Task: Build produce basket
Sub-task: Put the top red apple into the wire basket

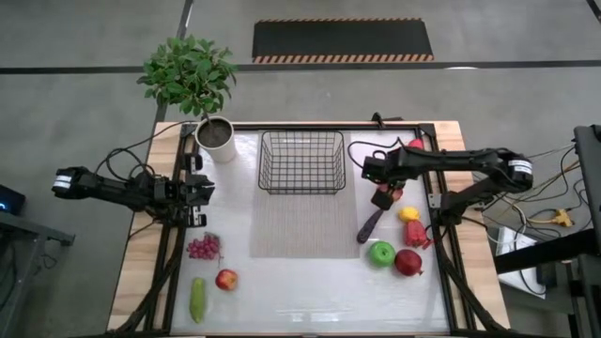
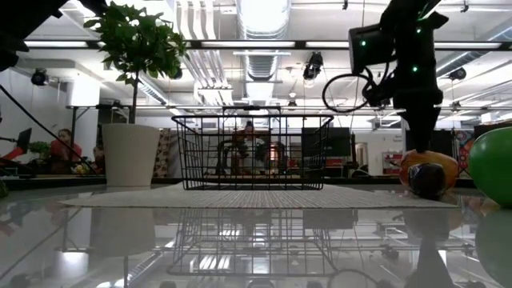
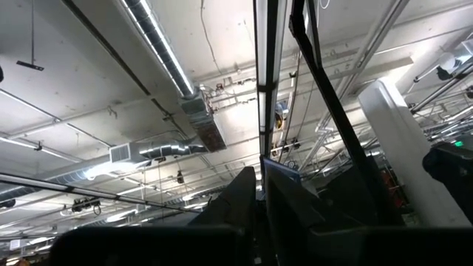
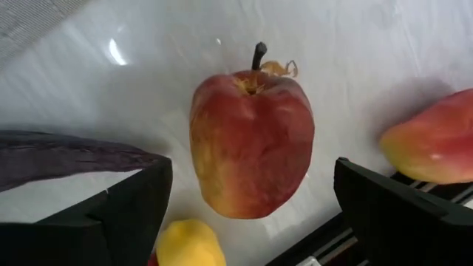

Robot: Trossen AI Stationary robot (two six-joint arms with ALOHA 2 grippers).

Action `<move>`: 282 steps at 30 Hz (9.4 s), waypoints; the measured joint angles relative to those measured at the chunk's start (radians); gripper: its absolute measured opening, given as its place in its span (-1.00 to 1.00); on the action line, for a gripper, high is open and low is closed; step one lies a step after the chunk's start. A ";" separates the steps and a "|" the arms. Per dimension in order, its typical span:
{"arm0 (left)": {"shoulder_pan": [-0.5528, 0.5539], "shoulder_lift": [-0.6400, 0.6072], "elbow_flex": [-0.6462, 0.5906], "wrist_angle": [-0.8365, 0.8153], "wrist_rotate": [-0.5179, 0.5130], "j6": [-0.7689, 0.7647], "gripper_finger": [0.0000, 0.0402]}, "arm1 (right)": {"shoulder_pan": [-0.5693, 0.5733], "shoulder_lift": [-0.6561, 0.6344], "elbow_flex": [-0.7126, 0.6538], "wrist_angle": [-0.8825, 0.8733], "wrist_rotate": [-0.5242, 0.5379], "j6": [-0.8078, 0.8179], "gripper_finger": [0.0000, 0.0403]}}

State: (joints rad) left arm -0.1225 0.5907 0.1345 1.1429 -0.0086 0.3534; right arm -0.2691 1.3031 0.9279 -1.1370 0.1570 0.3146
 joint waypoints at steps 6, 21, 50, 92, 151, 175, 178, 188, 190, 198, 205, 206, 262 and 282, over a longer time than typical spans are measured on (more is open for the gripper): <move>0.000 0.000 0.000 0.000 0.000 -0.002 -0.92 | -0.009 0.075 -0.001 -0.005 0.037 0.024 0.72; 0.000 0.000 -0.006 0.000 0.000 -0.006 -0.92 | -0.009 0.094 -0.002 0.012 0.045 0.038 0.16; 0.000 0.018 0.021 0.001 0.001 -0.006 -0.92 | 0.048 -0.336 -0.002 0.050 0.173 0.336 0.09; 0.000 0.002 0.007 0.001 -0.005 0.001 -0.92 | -0.639 0.462 0.383 0.171 0.032 -0.381 0.80; 0.035 0.662 0.502 -0.122 -0.143 -0.131 -0.24 | 0.252 -0.401 -0.390 1.543 0.029 -0.551 0.52; 0.176 0.925 0.933 -0.791 -0.063 -0.298 0.64 | 0.252 -0.323 -0.392 1.540 0.029 -0.567 0.52; 0.188 0.943 0.934 -0.765 -0.045 -0.298 0.70 | 0.252 -0.318 -0.393 1.538 0.029 -0.567 0.52; 0.207 0.981 0.937 -0.693 0.062 -0.299 0.71 | 0.252 -0.318 -0.392 1.538 0.029 -0.559 0.52; 0.209 0.992 0.937 -0.680 0.060 -0.305 0.71 | 0.252 -0.318 -0.392 1.538 0.028 -0.558 0.52; 0.220 1.065 0.937 -0.600 0.060 -0.323 0.71 | 0.252 -0.318 -0.393 1.534 0.026 -0.547 0.52; 0.221 1.075 0.937 -0.594 0.059 -0.322 0.69 | 0.252 -0.318 -0.393 1.536 0.026 -0.544 0.52; 0.221 1.075 0.937 -0.595 0.059 -0.322 0.67 | 0.252 -0.318 -0.393 1.534 0.026 -0.544 0.52; 0.377 1.172 0.873 -0.976 -0.610 -0.558 0.46 | 0.251 -0.404 -0.356 1.373 0.219 -0.387 0.89; 0.379 1.175 0.872 -1.054 -0.609 -0.609 0.47 | 0.251 -0.404 -0.356 1.373 0.218 -0.347 0.89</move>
State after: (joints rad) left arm 0.2562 1.7657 1.0069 0.0886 -0.6180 -0.2554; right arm -0.0177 0.8989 0.5724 0.2363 0.3752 -0.0329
